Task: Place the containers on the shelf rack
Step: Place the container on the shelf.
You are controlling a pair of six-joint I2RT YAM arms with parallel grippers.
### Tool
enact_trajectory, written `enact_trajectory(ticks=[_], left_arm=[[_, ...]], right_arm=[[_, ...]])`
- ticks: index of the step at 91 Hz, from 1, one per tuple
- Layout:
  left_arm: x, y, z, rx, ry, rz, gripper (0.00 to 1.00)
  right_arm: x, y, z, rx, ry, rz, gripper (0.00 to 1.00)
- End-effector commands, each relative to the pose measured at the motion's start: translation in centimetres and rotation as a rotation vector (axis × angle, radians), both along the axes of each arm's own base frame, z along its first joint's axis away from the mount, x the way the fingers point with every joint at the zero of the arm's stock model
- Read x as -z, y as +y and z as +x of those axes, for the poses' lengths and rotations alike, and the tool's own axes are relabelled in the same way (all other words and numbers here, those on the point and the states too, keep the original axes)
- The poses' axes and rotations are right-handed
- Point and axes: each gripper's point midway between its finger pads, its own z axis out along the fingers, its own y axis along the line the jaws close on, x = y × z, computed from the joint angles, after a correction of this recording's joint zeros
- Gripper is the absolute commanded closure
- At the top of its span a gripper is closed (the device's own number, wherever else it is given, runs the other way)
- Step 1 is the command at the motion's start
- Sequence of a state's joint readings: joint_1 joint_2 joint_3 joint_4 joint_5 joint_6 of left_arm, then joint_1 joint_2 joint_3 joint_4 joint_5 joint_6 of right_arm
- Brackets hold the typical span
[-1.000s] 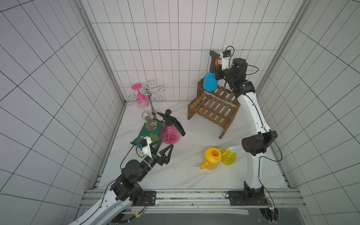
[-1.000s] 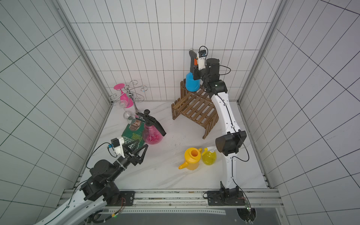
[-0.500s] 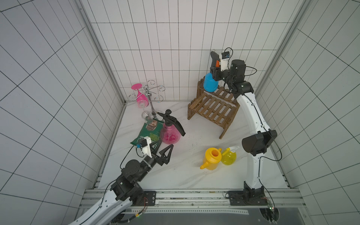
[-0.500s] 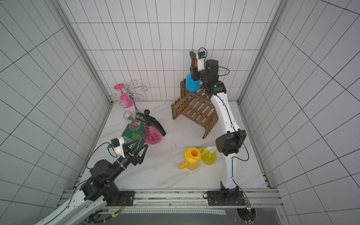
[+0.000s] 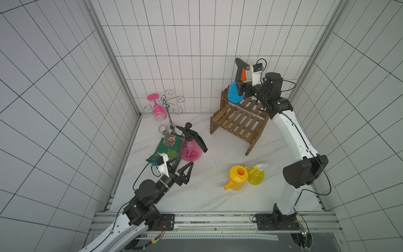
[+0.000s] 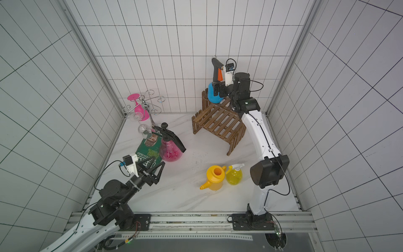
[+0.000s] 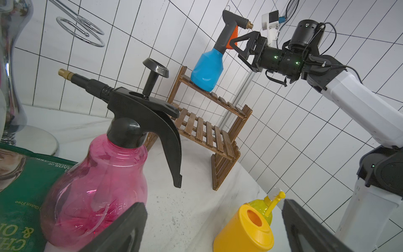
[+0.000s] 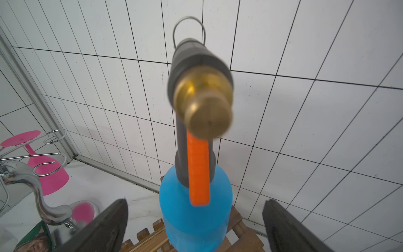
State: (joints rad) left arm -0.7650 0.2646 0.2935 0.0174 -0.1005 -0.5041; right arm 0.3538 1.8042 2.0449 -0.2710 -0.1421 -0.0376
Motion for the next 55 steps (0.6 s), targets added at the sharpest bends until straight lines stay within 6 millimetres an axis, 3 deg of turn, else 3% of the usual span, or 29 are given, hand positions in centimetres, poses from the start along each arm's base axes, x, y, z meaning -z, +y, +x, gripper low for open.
enact_trajectory(ticks=[1,14,28,30,44,55], left_arm=[[-1.4,0.1,-0.5,0.011,-0.03,-0.009,0.02],[-1.3,0.2,-0.4,0.007,-0.029,-0.009,0.02],[-1.1,0.1,-0.3,0.008,-0.024,-0.017,0.02],[-1.0,0.0,-0.3,0.009,-0.022,-0.018,0.02],[0.0,-0.8,0.1,0.028,0.005,-0.029,0.02],[1.7,-1.5,0.9,0.038,0.069,-0.031,0.02]], right_arm=[[-4.7,-0.8,-3.2,-0.018,-0.127,0.049,0.01],[-5.7,-2.0,-6.4,-0.019,-0.149,0.082,0.01],[-4.8,-3.0,-12.1,-0.083,-0.168,0.157,0.01],[-5.5,-3.2,-13.5,-0.104,-0.191,0.174,0.01],[-1.3,-2.0,-19.2,-0.298,-0.177,0.266,0.01],[2.1,0.2,-22.7,-0.517,-0.142,0.377,0.01]])
